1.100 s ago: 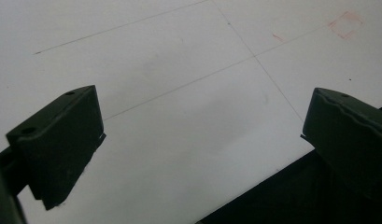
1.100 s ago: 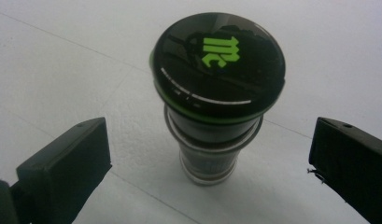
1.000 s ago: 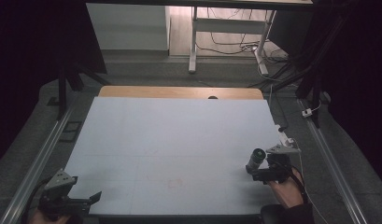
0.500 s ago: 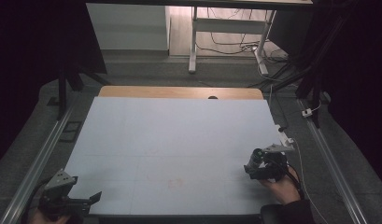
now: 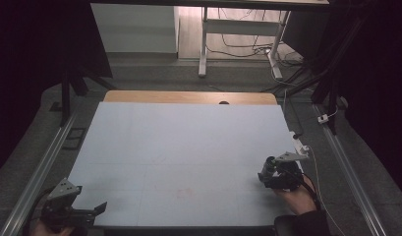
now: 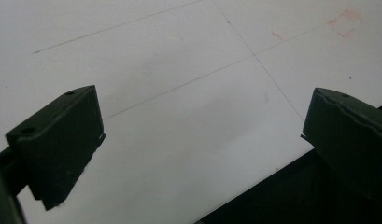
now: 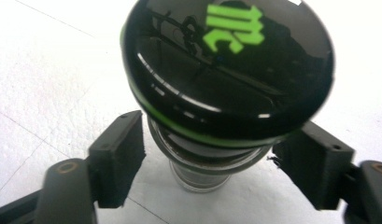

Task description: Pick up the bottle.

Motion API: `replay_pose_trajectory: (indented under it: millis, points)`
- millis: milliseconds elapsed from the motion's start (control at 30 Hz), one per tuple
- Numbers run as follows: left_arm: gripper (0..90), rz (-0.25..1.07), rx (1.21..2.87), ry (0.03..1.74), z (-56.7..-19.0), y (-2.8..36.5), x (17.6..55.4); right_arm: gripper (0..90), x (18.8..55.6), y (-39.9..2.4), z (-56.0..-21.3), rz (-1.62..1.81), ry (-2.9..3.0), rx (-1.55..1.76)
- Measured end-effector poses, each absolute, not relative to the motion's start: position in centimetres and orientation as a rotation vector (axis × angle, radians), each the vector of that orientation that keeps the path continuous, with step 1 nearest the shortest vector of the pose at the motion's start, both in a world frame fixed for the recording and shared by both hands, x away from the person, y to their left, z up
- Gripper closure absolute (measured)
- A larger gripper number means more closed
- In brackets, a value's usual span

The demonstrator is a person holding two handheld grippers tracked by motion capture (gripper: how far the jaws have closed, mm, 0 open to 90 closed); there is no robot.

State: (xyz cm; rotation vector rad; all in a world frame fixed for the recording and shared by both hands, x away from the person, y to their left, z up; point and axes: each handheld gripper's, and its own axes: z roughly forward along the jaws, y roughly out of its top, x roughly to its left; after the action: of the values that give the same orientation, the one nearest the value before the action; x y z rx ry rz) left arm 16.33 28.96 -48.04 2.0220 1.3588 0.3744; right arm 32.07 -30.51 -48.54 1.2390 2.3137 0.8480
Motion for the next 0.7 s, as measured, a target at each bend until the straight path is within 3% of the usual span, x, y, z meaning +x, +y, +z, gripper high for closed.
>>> replay_pose_trajectory:
  millis: [333, 467, 700]
  points:
    - [0.0, 0.373, 2.021, 1.364, -48.04, 28.98, 16.35, 40.9, 32.19, -30.7, -48.57, 0.847, 2.328, 1.227]
    - [0.0, 0.373, 2.021, 1.364, -48.05, 28.97, 16.36, 51.9, 32.2, -30.79, -48.5, 0.865, 2.337, 1.224]
    - [0.0, 0.371, 2.021, 1.365, -48.06, 28.98, 16.38, 52.8, 32.1, -30.67, -48.46, 0.857, 2.339, 1.214]
